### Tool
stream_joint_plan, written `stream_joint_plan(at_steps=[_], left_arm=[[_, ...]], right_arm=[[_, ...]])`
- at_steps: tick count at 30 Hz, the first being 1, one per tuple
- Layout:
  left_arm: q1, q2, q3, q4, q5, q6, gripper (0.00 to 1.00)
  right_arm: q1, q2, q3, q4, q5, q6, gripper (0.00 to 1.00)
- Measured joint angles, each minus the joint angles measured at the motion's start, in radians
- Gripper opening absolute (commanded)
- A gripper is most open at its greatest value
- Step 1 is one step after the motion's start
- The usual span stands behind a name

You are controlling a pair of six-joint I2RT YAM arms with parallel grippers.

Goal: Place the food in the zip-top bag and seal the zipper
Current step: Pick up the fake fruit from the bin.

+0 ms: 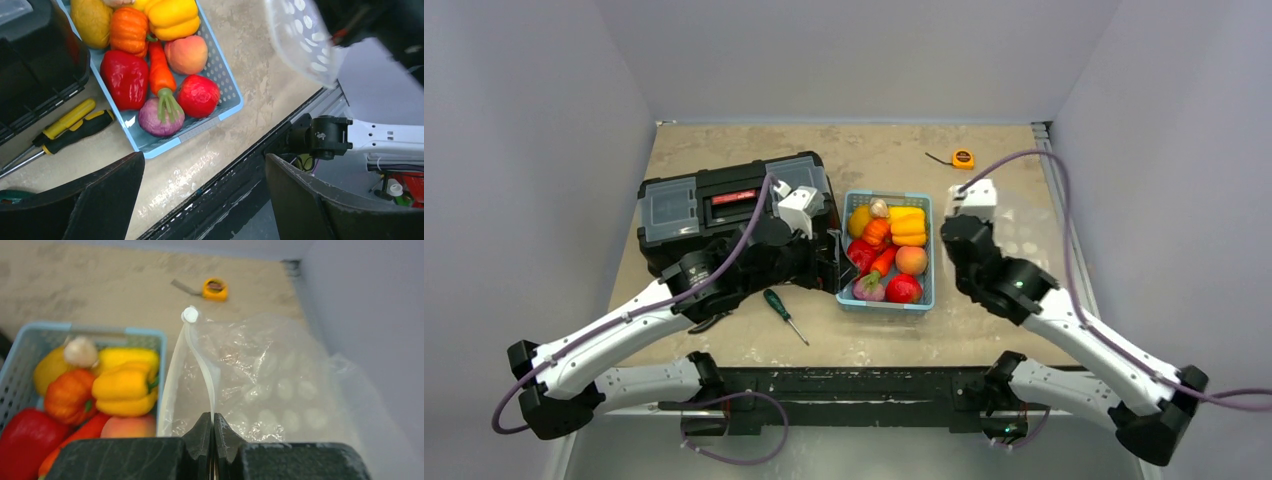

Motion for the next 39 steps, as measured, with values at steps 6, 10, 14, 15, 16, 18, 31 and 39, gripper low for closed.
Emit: stream_joint_plan(at_steps=[6,10,14,15,16,18,31,39], left_arm=[[0.0,-0.003,-0.051,0.0,0.043,-0.027,0.86],[0.0,-0.002,-0.092,0.014,0.079,-0.043,0.86],[0.0,0.047,-0.101,0.046,0.113,-0.042,0.83],[0.0,0.065,-0.1,0.058,0.123,-0.042,0.82],[0.0,0.097,-0.097,0.071,0.137,-0.04,0.81],[-0.003,0.157,-0.086,0.084,0.156,-0.034,0.79],[-0.058,0.537,0.136,0.131,0.169,0.048,0.66],[-0.078,0.729,0.287,0.114,0.097,0.09,0.72]], right_arm=[[0.003,0.076,-0.341,0.215,-0.341,0.041,0.0],[0.002,-0.047,-0.436,0.312,-0.421,0.043,0.0],[0.002,-0.225,-0.473,0.412,-0.427,0.043,0.0],[0.002,-0.259,-0.483,0.428,-0.428,0.043,0.0],[0.002,-0.291,-0.491,0.44,-0.428,0.044,0.0],[0.002,-0.327,-0.496,0.449,-0.427,0.051,0.0],[0.002,-0.216,-0.422,0.263,-0.26,0.235,0.0],[0.002,-0.236,-0.409,0.22,-0.197,0.283,0.0]])
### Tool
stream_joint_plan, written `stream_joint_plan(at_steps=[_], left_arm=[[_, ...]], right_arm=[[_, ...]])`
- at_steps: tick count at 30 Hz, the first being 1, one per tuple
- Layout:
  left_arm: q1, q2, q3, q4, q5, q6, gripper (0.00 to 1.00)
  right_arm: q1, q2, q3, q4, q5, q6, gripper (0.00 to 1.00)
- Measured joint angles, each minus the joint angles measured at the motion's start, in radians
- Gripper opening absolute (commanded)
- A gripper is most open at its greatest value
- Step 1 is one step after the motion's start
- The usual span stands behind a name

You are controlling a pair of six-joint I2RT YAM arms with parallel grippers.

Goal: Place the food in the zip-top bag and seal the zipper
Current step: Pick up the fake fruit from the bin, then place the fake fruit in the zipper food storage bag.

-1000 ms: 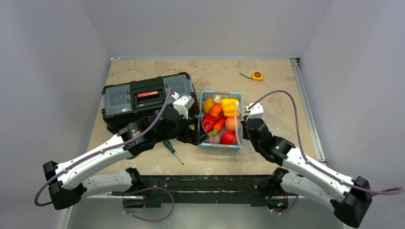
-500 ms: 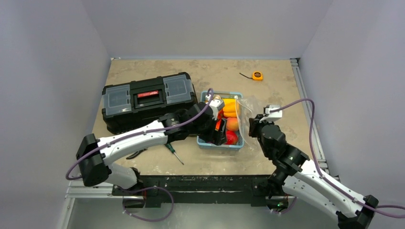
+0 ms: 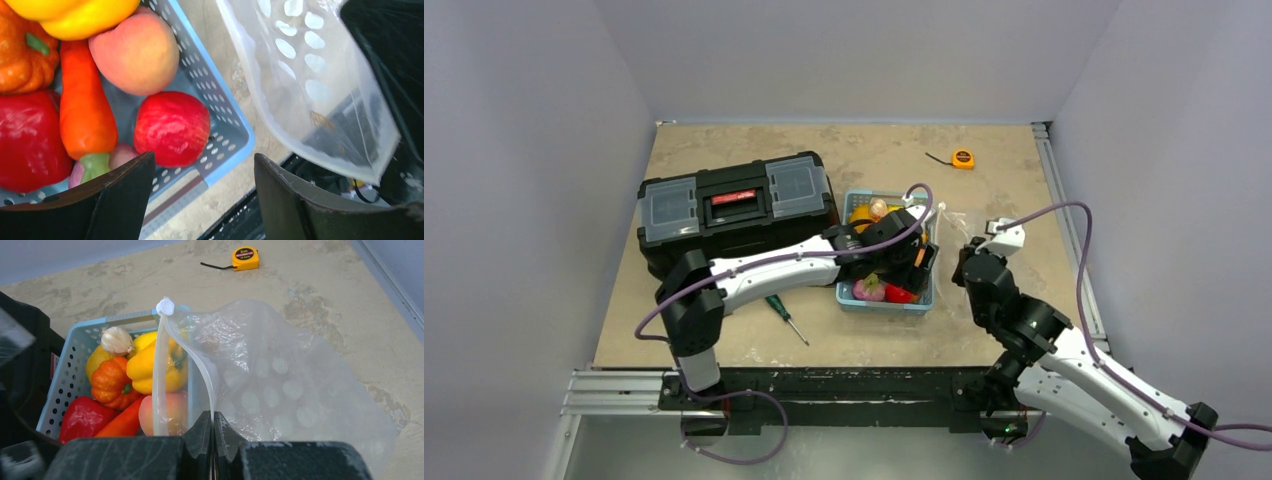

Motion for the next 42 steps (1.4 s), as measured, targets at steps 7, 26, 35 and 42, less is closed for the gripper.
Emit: stream_joint_plan(at_steps=[7,26,35,42], left_arm=[[-0.028,0.12,0.092,-0.041,-0.095,0.004,0.75],[-0.037,0.242,0.094,-0.039,-0.183,0.002,0.31],[-0.008,-0.023,-0.013,-0.045,-0.198,-0.007,0.28],[0.093,-0.365,-0.22,0.227,0.008,-0.135,0.27]], right_arm=[[0.0,-0.12,-0.013,-0.003,0.034,0.013,0.0],[-0.001,-0.123,-0.032,-0.002,0.04,0.015,0.0],[-0.001,-0.121,-0.032,-0.002,0.034,0.013,0.0],[-0.002,-0.125,-0.037,0.025,-0.034,-0.024,0.0]])
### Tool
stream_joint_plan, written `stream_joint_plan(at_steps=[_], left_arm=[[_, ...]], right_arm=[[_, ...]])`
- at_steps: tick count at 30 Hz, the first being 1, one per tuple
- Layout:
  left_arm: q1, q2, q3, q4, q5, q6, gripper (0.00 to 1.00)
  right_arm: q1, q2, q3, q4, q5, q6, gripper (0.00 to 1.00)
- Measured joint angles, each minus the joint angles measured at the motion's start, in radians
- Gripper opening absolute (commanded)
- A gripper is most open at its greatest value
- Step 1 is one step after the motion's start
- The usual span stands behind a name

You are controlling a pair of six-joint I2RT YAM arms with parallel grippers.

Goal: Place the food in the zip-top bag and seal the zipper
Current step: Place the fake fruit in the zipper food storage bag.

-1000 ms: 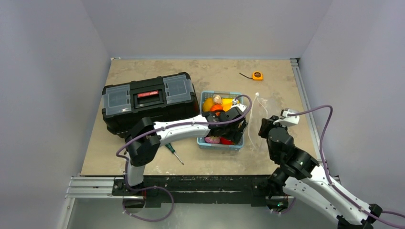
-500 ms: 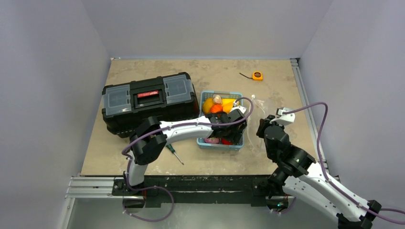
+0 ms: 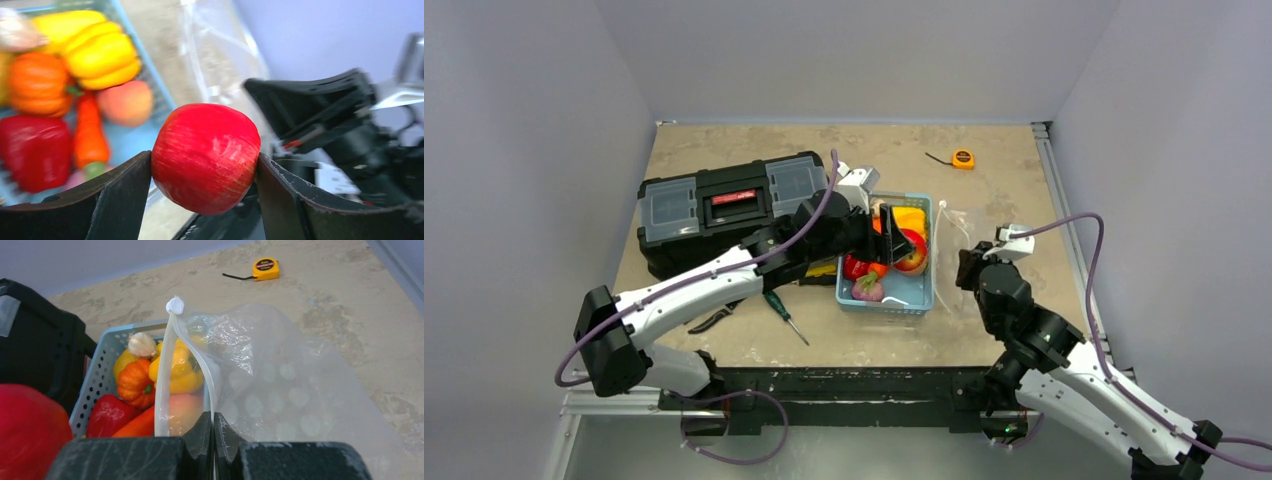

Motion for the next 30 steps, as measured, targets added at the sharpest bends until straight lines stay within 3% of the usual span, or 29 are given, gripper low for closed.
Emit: stream_joint_plan(at_steps=[3,10,20,30], left_arm=[[0.019,0.016,-0.028,0.139,0.128,-0.063,0.27],[0.021,0.218,0.02,0.382,0.343,-0.203,0.25],[0.032,0.24,-0.069,0.496,0.319,-0.272,0.25],[0.02,0.282,-0.054,0.432,0.271,-0.267,0.28]], right_arm=[[0.0,-0.022,-0.013,0.026,-0.059,-0.027,0.0],[-0.004,-0.043,-0.022,0.036,-0.086,-0.055,0.0],[-0.01,-0.078,-0.03,0.03,-0.092,-0.064,0.0],[-0.009,-0.137,-0.033,0.063,-0.119,-0.066,0.0]])
